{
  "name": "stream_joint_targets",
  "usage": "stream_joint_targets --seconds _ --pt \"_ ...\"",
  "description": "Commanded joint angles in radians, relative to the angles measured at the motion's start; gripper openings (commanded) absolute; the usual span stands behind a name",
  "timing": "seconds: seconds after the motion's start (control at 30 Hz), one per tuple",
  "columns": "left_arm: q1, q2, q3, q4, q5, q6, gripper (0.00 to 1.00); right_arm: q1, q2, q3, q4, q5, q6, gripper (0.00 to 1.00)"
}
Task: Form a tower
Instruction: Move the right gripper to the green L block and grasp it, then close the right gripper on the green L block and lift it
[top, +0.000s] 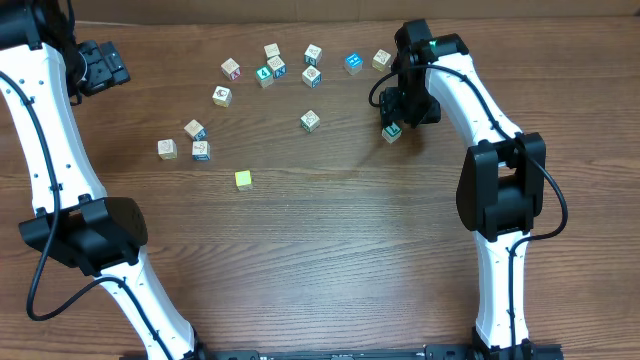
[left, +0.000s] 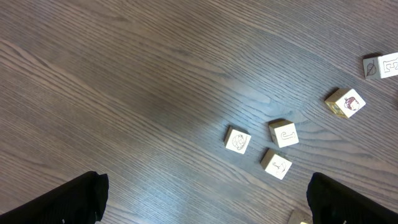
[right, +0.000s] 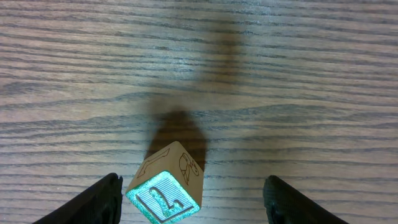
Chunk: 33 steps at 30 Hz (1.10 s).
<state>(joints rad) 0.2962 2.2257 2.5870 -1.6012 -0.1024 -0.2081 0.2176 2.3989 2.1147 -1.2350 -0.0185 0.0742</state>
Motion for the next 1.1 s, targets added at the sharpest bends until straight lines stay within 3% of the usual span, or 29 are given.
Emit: stream_joint_targets --seconds 0.0,0.4,0.7,1.07 --pt "-0.002 -0.006 0.013 0.002 -0.009 -0.009 1.0 0.006 -0.033 -0.008 0.003 -0.002 -0.011 0.7" --pt "-0.002 -0.005 0.013 0.002 -0.009 -0.01 1.0 0.016 -0.033 -0.035 -0.02 -0.035 -0.129 0.72" --pt "-0.003 -0.006 0.013 0.002 -0.009 -0.01 1.0 0.018 -0.033 -0.035 -0.013 -0.036 -0.128 0.51" --pt "-0.003 -0.005 0.013 0.002 -0.009 -0.009 1.0 0.018 -0.033 -0.035 -0.012 -0.036 -0.128 0.47"
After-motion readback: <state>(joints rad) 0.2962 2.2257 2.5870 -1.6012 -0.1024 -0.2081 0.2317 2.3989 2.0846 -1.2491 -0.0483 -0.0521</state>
